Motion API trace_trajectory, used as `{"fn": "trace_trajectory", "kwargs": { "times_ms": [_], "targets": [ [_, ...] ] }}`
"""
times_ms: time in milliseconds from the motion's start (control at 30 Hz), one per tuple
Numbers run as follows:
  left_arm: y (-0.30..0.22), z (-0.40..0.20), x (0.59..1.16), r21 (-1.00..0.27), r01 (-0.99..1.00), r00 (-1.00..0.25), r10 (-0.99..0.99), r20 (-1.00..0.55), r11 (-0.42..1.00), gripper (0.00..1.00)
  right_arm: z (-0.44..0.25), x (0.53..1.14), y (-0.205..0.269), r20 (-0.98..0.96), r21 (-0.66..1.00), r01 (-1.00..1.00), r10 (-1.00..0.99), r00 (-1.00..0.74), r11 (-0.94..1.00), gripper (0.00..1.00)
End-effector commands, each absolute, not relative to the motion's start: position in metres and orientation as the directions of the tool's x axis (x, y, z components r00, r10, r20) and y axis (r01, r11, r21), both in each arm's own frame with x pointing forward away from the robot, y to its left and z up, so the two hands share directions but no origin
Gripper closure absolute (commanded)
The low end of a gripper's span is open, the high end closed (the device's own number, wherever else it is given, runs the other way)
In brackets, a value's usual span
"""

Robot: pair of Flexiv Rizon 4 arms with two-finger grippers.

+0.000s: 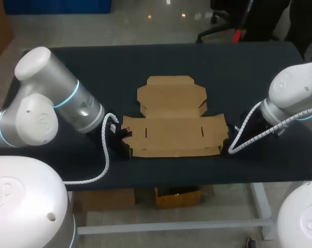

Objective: Assemble the packaging by folding the flat box into shape, placing the metal phone stand inside, and closing the box properly

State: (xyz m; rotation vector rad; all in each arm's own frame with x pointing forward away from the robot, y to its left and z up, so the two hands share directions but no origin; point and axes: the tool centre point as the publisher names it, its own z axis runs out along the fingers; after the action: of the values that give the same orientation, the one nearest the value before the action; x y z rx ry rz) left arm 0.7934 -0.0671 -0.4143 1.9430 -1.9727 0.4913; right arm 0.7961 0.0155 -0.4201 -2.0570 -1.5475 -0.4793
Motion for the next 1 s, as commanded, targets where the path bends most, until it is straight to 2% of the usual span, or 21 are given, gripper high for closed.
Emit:
{"fn": "trace_trajectory", "kwargs": {
  "times_ms": [33,1000],
  "targets": [
    [-0.0702,-0.416,0.7962,-0.01,-1.0,-0.017,-0.89,0.456,0.014,1.0,-0.4202,0.7966,0.0147,0.568,-0.193,0.958,0.772,0.285,-0.212,1.0],
    [-0.0747,-0.409,0.7955,-0.029,-0.999,-0.04,-0.891,0.452,0.031,1.0,-0.4155,0.8015,0.0187,0.578,-0.183,0.962,0.769,0.272,-0.203,1.0]
  ]
}}
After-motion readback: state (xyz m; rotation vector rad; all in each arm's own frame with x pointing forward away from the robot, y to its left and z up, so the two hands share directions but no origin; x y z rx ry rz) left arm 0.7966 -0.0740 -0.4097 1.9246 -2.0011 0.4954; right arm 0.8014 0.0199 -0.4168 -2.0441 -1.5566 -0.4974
